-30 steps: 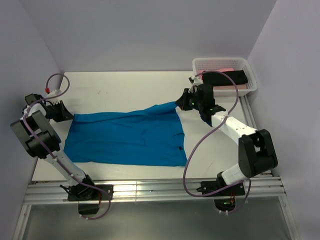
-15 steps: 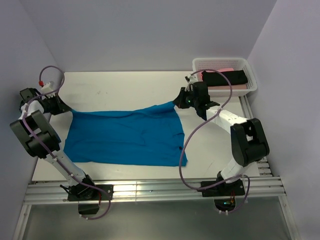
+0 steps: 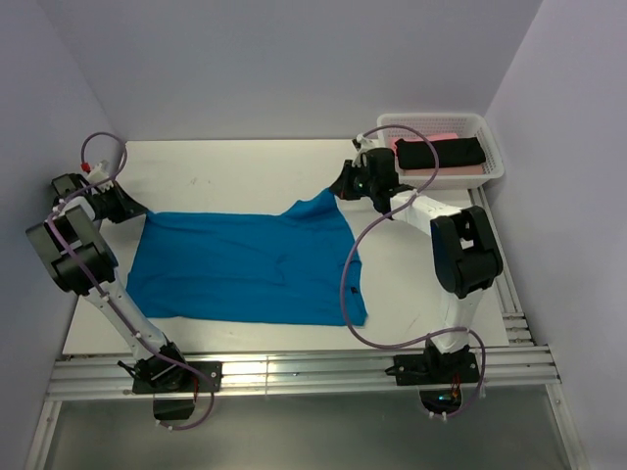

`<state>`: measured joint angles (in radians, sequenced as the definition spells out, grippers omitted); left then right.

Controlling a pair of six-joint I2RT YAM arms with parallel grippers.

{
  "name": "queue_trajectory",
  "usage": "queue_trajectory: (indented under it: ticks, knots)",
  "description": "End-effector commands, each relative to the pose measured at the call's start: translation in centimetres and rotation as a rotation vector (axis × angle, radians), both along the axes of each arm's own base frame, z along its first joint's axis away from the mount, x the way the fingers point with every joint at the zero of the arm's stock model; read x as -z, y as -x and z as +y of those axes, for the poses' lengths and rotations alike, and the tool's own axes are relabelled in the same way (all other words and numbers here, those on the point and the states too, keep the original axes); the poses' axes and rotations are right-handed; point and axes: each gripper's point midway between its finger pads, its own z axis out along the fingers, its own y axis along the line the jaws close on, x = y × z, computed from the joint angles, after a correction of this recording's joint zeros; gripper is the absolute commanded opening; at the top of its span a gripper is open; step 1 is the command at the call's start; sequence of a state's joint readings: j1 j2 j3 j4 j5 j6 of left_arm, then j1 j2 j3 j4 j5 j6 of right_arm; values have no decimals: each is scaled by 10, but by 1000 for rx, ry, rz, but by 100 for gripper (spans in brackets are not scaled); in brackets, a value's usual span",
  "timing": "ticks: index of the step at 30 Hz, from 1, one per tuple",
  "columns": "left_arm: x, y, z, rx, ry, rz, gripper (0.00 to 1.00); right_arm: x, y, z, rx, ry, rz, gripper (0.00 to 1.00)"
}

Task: Roll the t-shirts
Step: Fold the tshirt

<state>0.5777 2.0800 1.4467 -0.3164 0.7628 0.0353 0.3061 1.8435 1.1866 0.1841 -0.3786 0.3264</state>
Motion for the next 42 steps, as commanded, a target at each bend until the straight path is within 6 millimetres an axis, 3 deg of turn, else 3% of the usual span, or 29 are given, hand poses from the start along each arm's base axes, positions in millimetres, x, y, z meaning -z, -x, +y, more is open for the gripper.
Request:
queue_trajectory:
  ticks: [1, 3, 4, 10, 17, 28, 33, 39, 42]
  knots:
    - [-18, -23, 5, -20, 6, -87, 3, -30, -24, 3, 3, -42, -86, 0]
    - [-19, -27, 9, -32, -7, -105, 8, -26, -29, 2, 9, -43, -77, 0]
    - [-17, -27, 11, -45, -16, -102, 16, -29, -32, 3, 6, -48, -83, 0]
    - [-11, -34, 18, -61, -40, -96, 34, -28, -39, 2, 4, -63, -74, 0]
    - [-2, -31, 16, -33, -28, -38, 46, -27, -39, -1, 6, -69, -64, 0]
    - [13, -15, 7, 44, -41, 25, 44, -29, -37, -3, 8, -69, -55, 0]
    - [15, -20, 3, 63, -41, 18, 39, -28, -35, -4, 9, -69, -50, 0]
    - [21, -28, -8, 82, -67, 13, 1, -27, -34, -5, 13, -73, -47, 0]
    - [16, -35, -6, 70, -57, -3, 1, -26, -34, -3, 7, -82, -43, 0]
